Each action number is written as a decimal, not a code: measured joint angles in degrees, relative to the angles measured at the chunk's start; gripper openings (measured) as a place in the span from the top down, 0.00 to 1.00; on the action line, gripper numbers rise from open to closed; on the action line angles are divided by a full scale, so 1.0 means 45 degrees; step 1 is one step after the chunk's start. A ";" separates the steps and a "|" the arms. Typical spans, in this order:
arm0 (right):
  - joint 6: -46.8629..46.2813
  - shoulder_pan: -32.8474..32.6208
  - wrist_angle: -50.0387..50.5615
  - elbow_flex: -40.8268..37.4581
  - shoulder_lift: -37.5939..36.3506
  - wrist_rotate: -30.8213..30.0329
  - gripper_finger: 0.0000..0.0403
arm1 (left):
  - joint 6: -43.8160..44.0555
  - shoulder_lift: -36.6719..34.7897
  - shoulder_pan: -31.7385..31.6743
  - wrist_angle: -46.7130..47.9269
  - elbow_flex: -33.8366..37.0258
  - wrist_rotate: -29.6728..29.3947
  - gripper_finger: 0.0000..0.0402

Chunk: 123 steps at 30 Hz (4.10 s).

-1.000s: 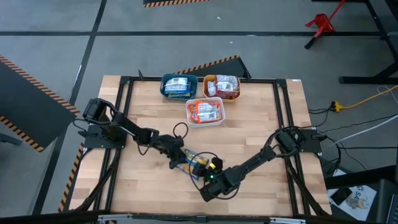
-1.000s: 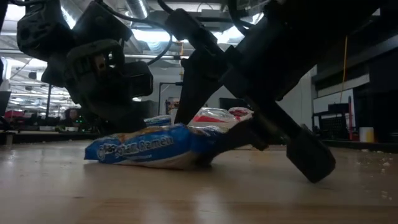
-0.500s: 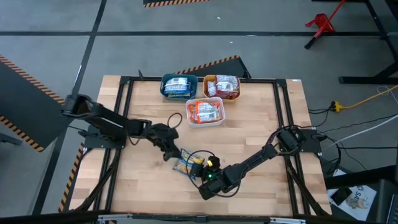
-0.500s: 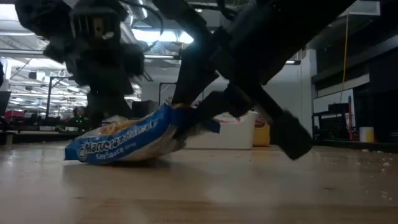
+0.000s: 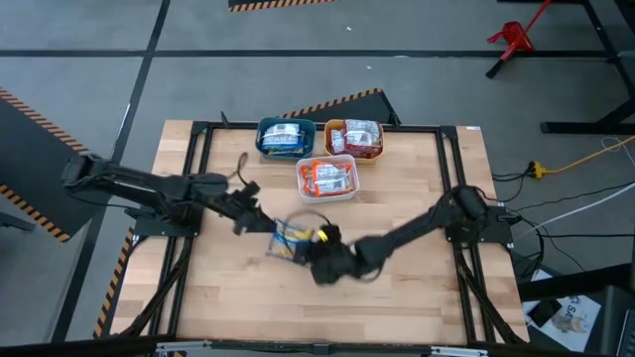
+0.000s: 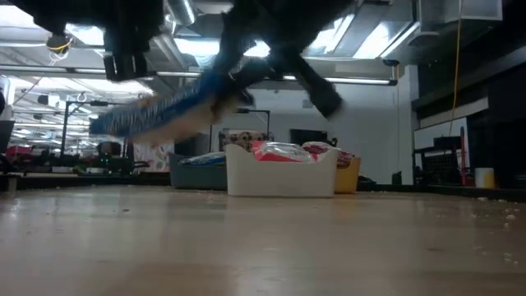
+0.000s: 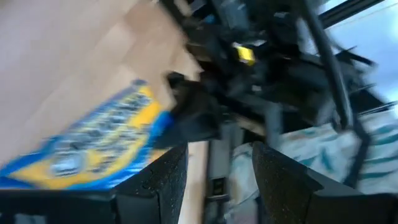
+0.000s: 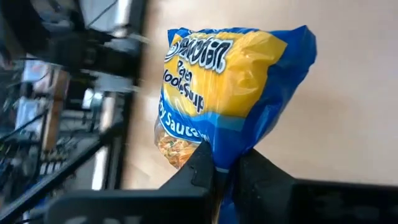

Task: Sort Maruchan noodles
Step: Put the blue noodle pack into the blue bin, then return to Home Position

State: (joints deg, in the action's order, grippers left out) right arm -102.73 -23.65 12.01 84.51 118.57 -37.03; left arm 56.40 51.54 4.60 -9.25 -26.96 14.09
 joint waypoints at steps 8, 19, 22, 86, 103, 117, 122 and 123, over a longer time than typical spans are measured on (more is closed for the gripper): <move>0.5907 0.3262 -0.0639 0.0015 -0.1775 0.3158 0.97 | 0.1060 -0.3121 0.0004 -0.0063 -0.0019 -0.0600 0.57; 0.9857 0.7921 -0.1928 0.0029 -0.2005 0.7809 0.97 | 0.0125 -0.6355 0.0005 0.0377 -0.0034 -0.3608 0.57; 1.0245 0.8992 -0.1855 0.0005 -0.1891 0.8151 0.97 | 0.0024 -0.6718 0.0005 0.1242 -0.0034 -0.4243 0.57; 1.4413 1.2768 0.1146 0.2822 -0.1681 1.2752 0.60 | -0.1320 -0.6875 0.0010 0.1961 -0.0044 -0.5903 0.57; 2.0677 1.1868 0.5544 0.2381 -0.8361 1.6659 0.60 | -0.5264 -0.7409 -0.0078 0.1440 -0.0034 -0.6243 0.57; 1.8364 1.2020 -0.2223 -0.8401 -1.7698 1.5425 0.60 | -0.6596 -1.1123 -0.0534 0.3405 0.0001 -0.3908 0.57; 1.5725 1.1969 -0.7097 -1.3170 -1.9990 1.5465 0.60 | -0.6306 -1.0876 -0.0526 0.3047 0.1415 -0.3466 0.57; 1.5321 1.1862 -0.7775 -1.3981 -2.0368 1.5280 0.60 | -0.6240 -1.0977 -0.0539 0.2565 0.1777 -0.3414 0.57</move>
State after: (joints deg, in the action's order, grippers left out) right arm -33.79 29.73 -22.98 21.59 26.91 31.73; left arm 28.32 2.14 2.17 2.29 -18.96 -1.27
